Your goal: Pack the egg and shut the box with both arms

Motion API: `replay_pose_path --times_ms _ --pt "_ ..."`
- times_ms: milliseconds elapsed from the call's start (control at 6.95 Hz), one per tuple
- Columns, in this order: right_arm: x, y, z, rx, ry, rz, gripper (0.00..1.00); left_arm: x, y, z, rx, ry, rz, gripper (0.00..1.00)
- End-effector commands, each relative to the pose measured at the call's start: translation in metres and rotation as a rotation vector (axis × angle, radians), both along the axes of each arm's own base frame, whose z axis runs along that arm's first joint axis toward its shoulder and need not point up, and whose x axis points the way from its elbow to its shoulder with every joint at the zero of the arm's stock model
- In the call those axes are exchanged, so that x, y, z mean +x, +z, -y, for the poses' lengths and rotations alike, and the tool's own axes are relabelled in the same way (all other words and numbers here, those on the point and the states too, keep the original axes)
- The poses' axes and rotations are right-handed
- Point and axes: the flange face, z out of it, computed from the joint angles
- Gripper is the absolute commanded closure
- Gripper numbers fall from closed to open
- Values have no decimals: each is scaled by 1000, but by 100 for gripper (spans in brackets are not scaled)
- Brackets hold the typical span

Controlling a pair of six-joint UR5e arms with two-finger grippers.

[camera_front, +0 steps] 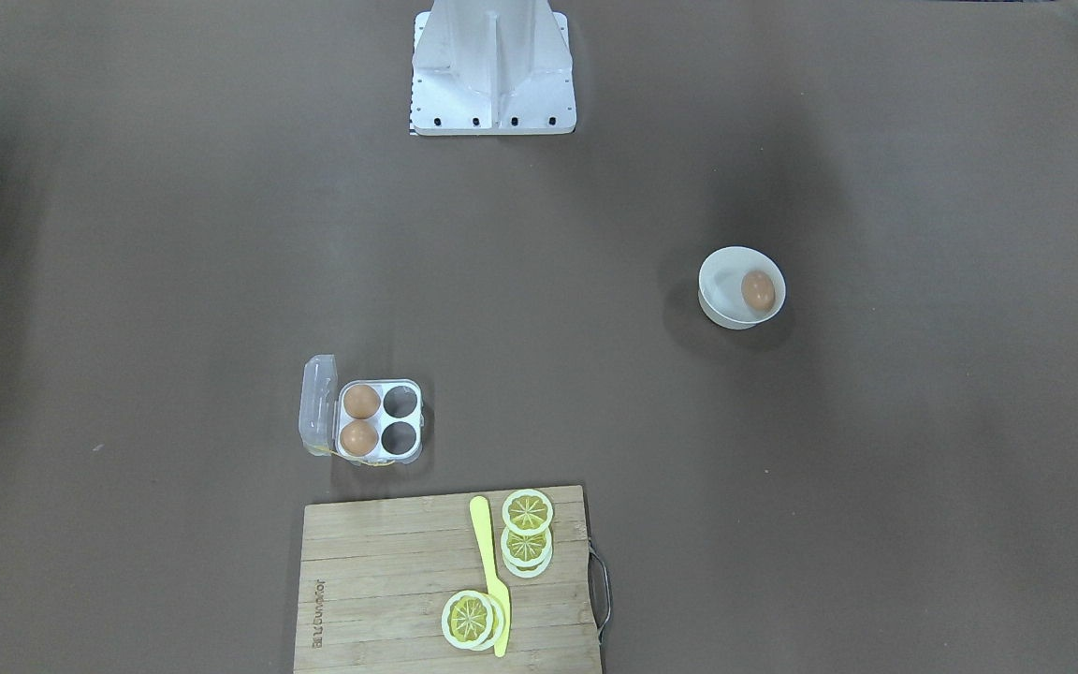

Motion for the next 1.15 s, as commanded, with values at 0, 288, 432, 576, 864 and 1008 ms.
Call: replay_pose_path --times_ms 0,288,432,576,864,1008 --pt "-1 -4 0 6 0 3 0 1 -4 0 9 1 -1 2" --pt "-1 -6 1 13 -3 4 0 1 -4 0 6 -3 -3 2" --pt "-1 -10 2 19 -3 12 0 1 -13 0 21 -6 -2 2" --pt "-3 -11 2 17 -6 39 0 2 -12 0 21 -4 -6 2" --pt "-5 -15 2 20 -7 56 0 6 -16 -1 25 0 -67 2" --pt "-6 -15 1 20 -10 56 0 7 -17 0 15 -12 -74 3"
